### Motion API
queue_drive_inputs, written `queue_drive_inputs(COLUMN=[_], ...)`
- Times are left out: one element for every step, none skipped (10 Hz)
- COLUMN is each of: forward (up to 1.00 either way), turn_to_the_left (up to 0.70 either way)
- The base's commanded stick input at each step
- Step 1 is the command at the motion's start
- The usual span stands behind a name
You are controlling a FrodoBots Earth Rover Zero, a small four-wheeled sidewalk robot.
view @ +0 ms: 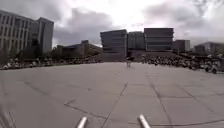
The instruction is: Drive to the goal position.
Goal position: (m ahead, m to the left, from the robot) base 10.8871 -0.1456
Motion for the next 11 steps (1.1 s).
queue_drive_inputs(forward=[0.7, 0.7, 0.7, 0.7, 0.7, 0.7, 0.7, 0.7, 0.7, 0.7, 0.7], turn_to_the_left=[0.0, 0.0, 0.0, 0.0, 0.0, 0.0, 0.0, 0.0, 0.0, 0.0, 0.0])
